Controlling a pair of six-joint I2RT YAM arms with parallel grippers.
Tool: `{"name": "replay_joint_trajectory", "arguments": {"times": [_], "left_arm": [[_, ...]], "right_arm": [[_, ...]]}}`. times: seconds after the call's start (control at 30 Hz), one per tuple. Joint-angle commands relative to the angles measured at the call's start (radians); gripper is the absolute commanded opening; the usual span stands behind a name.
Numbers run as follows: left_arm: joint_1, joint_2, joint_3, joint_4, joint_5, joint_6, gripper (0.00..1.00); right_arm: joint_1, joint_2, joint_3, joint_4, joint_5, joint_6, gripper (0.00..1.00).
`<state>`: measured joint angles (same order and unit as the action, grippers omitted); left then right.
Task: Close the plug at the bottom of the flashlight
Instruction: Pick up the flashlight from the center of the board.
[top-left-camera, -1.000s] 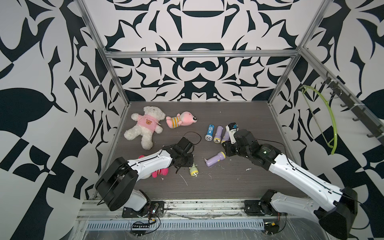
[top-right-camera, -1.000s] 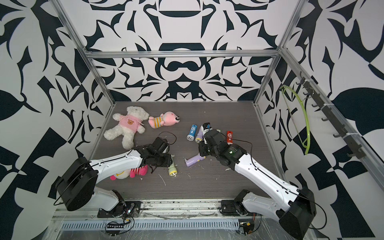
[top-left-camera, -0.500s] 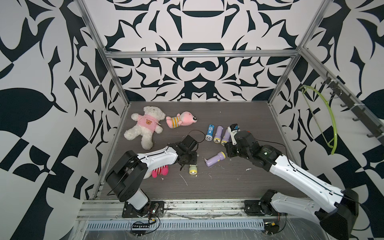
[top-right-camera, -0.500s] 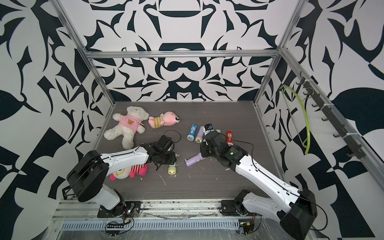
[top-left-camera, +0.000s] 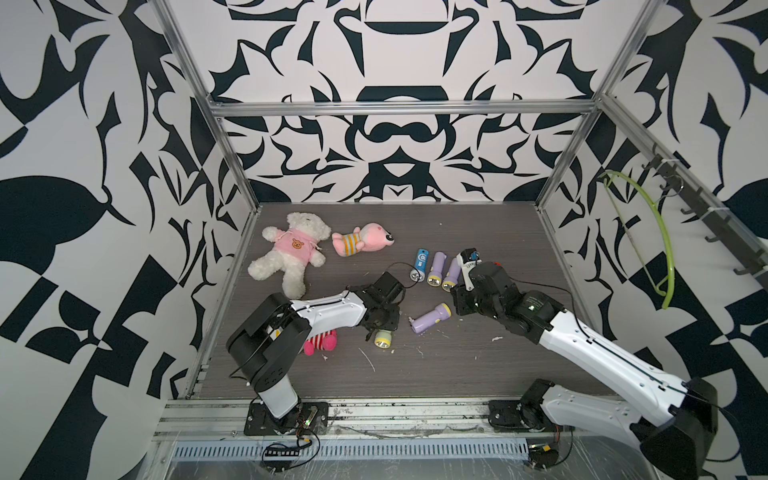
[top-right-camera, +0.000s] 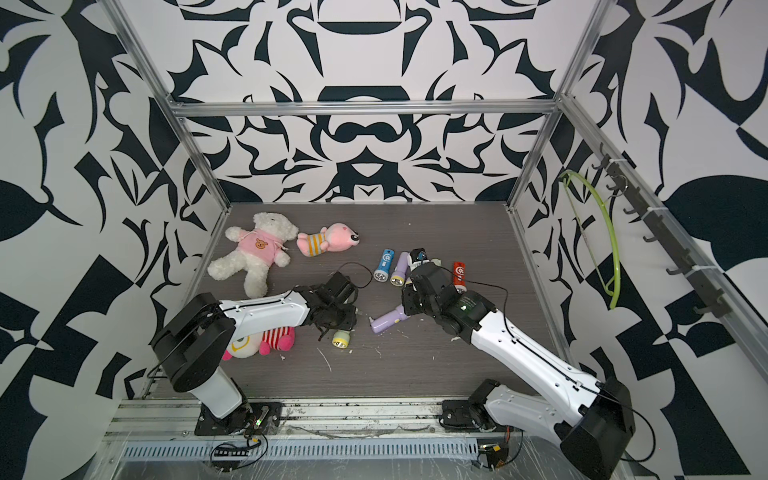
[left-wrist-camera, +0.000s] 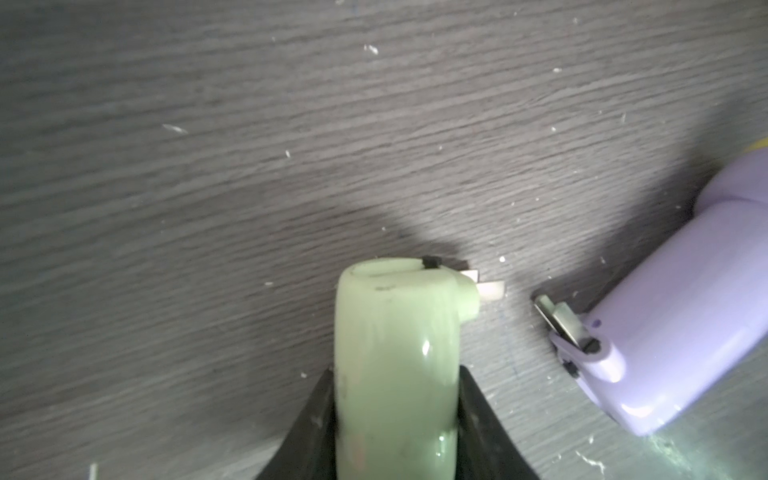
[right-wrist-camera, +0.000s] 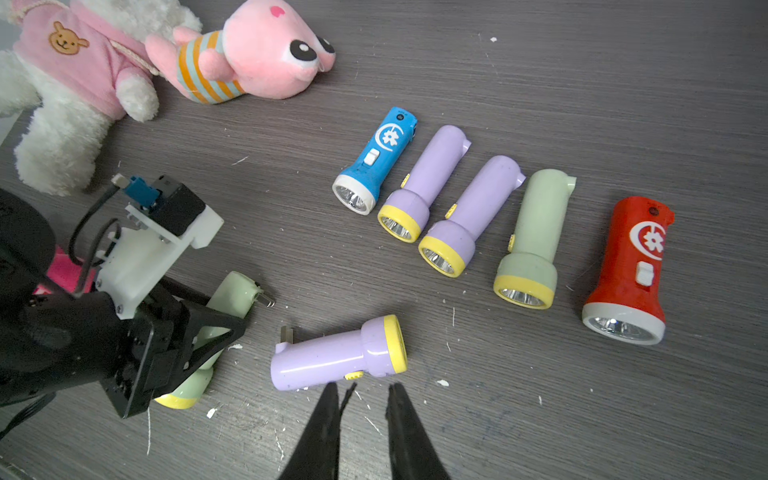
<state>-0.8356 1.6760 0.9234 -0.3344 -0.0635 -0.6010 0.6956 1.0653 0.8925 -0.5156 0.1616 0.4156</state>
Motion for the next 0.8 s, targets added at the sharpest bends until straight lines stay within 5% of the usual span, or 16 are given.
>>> {"name": "replay_joint_trajectory", "arguments": {"times": [0.0,0.27,0.47,0.77], "left_arm": [[-0.003,-0.041,-0.022,0.002,-0.024,0.039,0.14],[-0.003,-0.255,-0.08,0.136,-0.062,0.186,0.05],[-0.002,-0.472,-0.234,0.387,0.064,0.323,0.06],[0.023,-0.644,-0.379,0.567,0.303,0.491,0.0]], "right_arm": [[-0.001,-0.014,0.009,0.005,0.023,0.005,0.24],[-0.001,0.027,0.022,-0.009,0.044,0.008,0.21],[-0.002,0.065,0.044,0.038,-0.032,-0.025,0.19],[-0.019,0.112,0.111,0.166,-0.449,-0.175,0.17]]}}
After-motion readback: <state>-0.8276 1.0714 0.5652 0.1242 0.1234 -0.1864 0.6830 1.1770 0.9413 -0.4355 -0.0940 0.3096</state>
